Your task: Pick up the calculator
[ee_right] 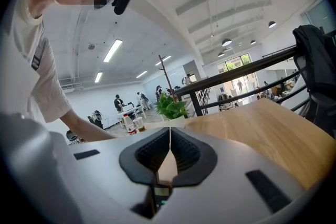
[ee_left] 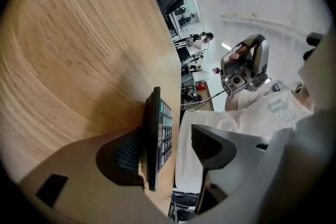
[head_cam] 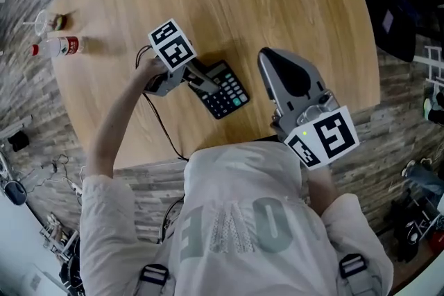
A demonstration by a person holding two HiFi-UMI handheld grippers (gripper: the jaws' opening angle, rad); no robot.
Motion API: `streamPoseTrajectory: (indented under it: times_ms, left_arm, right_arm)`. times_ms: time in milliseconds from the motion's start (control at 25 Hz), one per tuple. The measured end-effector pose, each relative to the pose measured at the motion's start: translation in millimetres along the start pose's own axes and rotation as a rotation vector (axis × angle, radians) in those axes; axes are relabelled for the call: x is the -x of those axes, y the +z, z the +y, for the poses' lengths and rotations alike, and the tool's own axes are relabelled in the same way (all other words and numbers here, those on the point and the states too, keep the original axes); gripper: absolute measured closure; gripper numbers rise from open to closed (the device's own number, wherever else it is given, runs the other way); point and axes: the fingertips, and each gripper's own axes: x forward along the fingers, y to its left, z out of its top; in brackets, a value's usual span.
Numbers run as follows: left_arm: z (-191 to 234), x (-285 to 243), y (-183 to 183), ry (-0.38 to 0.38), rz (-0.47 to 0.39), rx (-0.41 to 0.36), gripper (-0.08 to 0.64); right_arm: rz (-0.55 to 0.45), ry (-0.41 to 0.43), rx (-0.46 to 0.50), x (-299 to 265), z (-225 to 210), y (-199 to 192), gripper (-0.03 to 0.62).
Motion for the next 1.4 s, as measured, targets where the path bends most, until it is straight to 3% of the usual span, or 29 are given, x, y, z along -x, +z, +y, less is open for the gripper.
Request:
streamPoseTrajectory:
  times_ms: [120,320,480,720,920,1040,1240,1400]
  left_arm:
    - [4,-4,-7,-0.027,0.053,0.035,0.269]
    - [7,-10,-11,-0.004,0.1,0.027,0.304]
    - [22,-12,-12,0.123,0.123,0.004,0.433]
    - [25,-13,-12,0.181,0.149,0.038,0.433]
    - [19,-13,-14,0.323,0.163,0.039,0.439]
    - [9,-10,-14,0.383,0.138,0.05,0.442]
    - [0,-1,-10,0.491,0.098,-0.022,0.443]
    - [-12,17,-2,0.565,-0.016,-0.044,0.444]
  right_arm:
    - [0.019,0.009,-0.008,-8,-2,-5,0.572]
    - [0.042,0.04,-0.007,-17,1,-12,0.572]
    - [0.055,0.064,0.006,-24,5,-15,0.572]
    - [0.058,0.079,0.029,-26,9,-16,0.572]
    - [0.046,0.084,0.044,-19,10,-11,0.572]
    - [0.028,0.083,0.058,-13,14,-5,0.572]
    - [-0.012,0.065,0.062,2,19,3,0.572]
    - [-0.028,0.065,0.105,17,28,8,0.572]
